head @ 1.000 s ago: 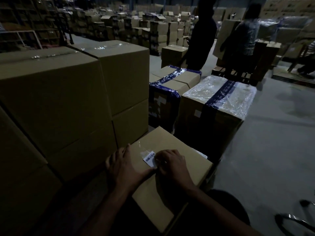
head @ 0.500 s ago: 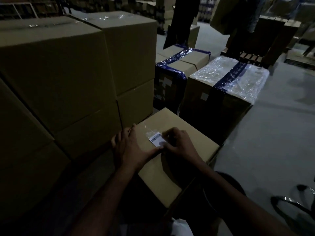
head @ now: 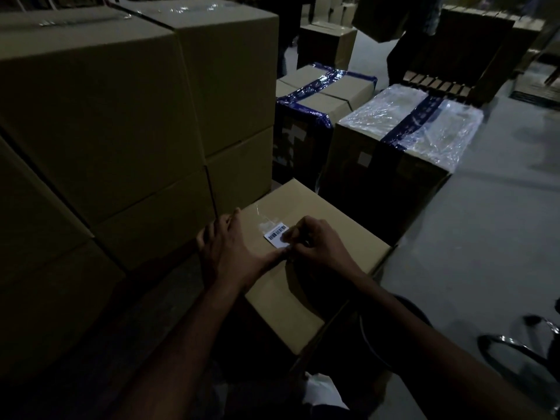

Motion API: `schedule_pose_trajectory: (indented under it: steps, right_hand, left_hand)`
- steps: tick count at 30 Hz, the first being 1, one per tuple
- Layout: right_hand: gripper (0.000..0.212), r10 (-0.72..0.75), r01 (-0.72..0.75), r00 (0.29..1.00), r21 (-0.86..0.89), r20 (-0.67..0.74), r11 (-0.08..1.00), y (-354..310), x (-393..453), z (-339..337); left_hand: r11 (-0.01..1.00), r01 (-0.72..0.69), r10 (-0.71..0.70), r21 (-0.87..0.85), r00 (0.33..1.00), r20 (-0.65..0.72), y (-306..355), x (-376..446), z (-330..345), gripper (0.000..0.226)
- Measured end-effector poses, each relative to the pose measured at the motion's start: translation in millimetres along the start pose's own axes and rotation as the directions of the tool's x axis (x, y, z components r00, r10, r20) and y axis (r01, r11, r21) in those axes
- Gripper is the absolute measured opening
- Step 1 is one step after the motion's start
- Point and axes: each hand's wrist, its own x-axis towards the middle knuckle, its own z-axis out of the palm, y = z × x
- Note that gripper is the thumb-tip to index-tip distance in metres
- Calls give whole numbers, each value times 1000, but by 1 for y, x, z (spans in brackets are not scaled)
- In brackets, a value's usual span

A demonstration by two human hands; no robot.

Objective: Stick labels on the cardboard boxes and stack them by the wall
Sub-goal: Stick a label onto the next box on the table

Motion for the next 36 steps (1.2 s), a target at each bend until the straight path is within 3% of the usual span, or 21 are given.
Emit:
schedule_pose_trajectory:
  steps: [4, 8, 16, 21, 25, 29, 33, 36]
  right_hand:
    - [29, -11, 11, 1000, -54, -6, 998, -4, -1, 4]
    - [30, 36, -37, 999, 64, 15, 997, 0, 1, -1]
    - [25, 84, -82, 996, 56, -34, 995, -9, -6, -4]
    - [27, 99, -118, 955, -52, -280, 992, -14, -52, 10]
    - [23, -6, -62, 939, -185, -343, 981, -16, -74, 26]
    - [14, -94, 35, 961, -220, -261, 975, -11, -60, 11]
    - [10, -164, 149, 985, -235, -44, 960, -11, -41, -18]
    - [13, -131, 132, 991, -131, 17, 983, -13, -30, -25]
  left_hand:
    - [1000, 2, -2, 10, 1000, -10, 0, -1, -1, 141]
    - [1000, -2, 2, -2, 1000, -4, 1, 0, -2, 143]
    - [1000, 6, -6, -1, 1000, 12, 0, 1, -6, 148]
    - [1000, 13, -13, -15, 1000, 2, -1, 0, -5, 143]
    - [999, 50, -50, -23, 999, -20, 1, -2, -5, 126]
    - [985, 167, -169, 47, 985, 30, -12, -9, -14, 112]
    - [964, 260, -252, -56, 961, 111, -26, -26, -20, 115]
    - [960, 265, -251, -95, 958, 138, -24, -32, -19, 122]
